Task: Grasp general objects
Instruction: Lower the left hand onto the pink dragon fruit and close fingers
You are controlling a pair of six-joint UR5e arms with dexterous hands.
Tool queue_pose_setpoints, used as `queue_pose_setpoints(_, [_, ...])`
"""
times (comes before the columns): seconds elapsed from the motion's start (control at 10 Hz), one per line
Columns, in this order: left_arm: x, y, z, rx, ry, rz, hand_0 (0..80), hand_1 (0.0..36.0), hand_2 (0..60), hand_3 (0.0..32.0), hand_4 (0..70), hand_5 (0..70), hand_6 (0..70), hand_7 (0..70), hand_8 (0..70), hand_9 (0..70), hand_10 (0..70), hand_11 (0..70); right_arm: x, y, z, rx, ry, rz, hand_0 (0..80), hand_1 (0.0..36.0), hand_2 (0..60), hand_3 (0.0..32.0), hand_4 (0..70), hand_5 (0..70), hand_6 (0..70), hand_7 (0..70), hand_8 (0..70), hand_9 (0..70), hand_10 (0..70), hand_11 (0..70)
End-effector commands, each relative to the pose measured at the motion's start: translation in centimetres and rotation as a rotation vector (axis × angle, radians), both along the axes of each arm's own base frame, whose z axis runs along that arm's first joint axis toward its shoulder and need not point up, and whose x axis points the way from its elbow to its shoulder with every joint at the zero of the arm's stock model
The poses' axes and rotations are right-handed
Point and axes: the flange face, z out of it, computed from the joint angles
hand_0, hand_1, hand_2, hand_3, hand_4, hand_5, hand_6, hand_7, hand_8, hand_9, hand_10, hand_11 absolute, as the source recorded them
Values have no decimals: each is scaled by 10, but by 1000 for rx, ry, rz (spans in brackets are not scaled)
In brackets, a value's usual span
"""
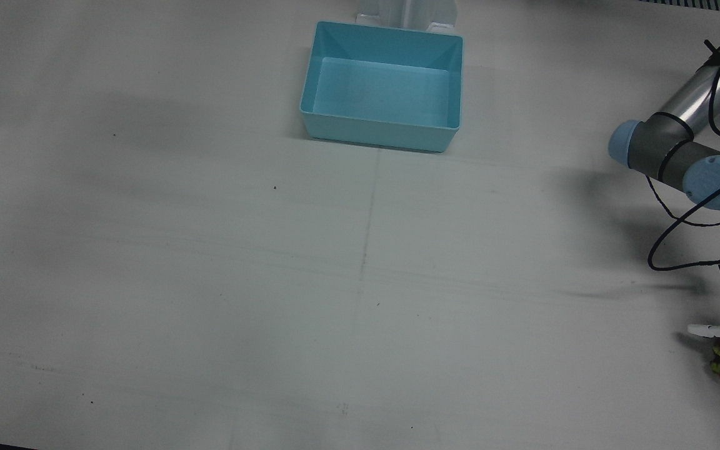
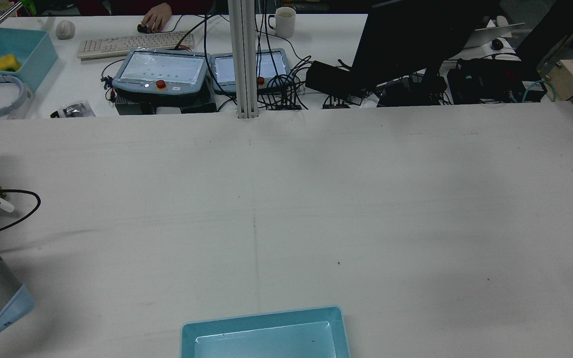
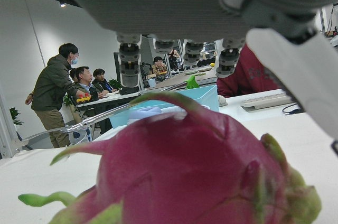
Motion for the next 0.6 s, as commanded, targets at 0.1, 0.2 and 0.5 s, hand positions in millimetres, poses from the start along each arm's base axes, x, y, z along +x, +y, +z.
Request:
queue_pose_setpoints(0.1, [-2,1,2,-9,-7,2,580,215,0,66,0,67,14,106,50,7,96,162,0,0,0,0,0,-1,0,0,0,0,0,0,0,0,0,0,0,0])
queue_pose_setpoints(0.2, [-2,1,4,-10,-11,3,577,212,0,80,0,59,5,98,48,5,89,152,0,0,0,0,0,0,0,0,0,0,0,0,0,0,0,0,0,0])
queue_pose_setpoints(0.5, [-2,5,12,-13,-18,6,577,205,0,50,0,64,7,97,51,5,91,155,0,0,0,0,0,0,0,0,0,0,0,0,0,0,0,0,0,0])
